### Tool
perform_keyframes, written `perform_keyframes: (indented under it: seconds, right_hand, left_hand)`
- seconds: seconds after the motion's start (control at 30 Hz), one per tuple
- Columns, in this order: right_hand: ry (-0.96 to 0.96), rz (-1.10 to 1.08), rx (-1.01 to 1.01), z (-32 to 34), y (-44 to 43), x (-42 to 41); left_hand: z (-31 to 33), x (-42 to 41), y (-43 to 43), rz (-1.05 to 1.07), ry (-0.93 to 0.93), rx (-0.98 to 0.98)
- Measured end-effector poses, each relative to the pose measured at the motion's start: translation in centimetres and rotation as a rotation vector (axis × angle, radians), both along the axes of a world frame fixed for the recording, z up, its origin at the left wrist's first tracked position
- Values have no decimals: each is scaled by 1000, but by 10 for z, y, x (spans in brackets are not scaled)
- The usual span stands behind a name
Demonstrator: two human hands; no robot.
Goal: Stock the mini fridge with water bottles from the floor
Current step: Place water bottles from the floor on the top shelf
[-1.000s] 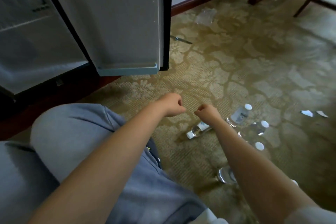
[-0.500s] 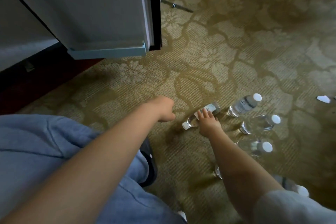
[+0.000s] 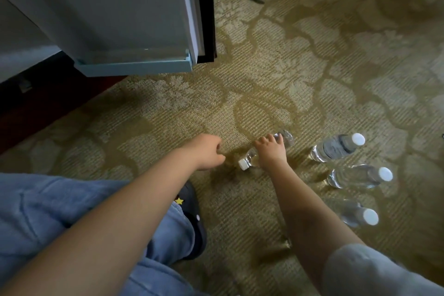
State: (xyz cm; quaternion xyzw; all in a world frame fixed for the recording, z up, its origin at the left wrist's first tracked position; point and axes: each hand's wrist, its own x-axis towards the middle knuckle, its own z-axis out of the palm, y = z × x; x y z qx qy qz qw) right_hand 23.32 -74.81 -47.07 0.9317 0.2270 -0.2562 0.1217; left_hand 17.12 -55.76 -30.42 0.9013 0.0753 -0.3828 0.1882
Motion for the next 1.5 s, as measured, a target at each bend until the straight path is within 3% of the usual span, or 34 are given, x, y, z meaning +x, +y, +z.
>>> perform_keyframes:
  seconds: [0.17, 0.37, 0.47, 0.63, 0.8, 0.93, 1.1, 1.27, 1.5]
  right_hand:
    - [106, -181, 260, 20, 4, 8]
    - [431, -872, 1132, 80, 24, -6]
    - [450, -887, 1362, 119, 40, -20]
    - [506, -771, 1517, 167, 59, -38]
    - [448, -697, 1505, 199, 64, -44]
    - [437, -798, 1490, 200, 49, -41]
    - [-89, -1158, 1406, 163, 4, -45]
    - [-523, -1254, 1117, 136, -52, -39]
    - [-471, -1524, 980, 116, -98, -5]
  left_hand:
    - [4, 3, 6, 136, -52, -39]
    - [17, -6, 10, 295, -91, -153]
    - [23, -16, 14, 360, -85, -239]
    - [29, -30, 9, 479, -145, -466]
    - [32, -33, 5, 577, -312, -596]
    - [39, -36, -1, 585, -333, -606]
    - [33, -41, -1, 605, -289, -586]
    - [30, -36, -7, 565, -263, -539]
    - [32, -26, -15, 526, -265, -512]
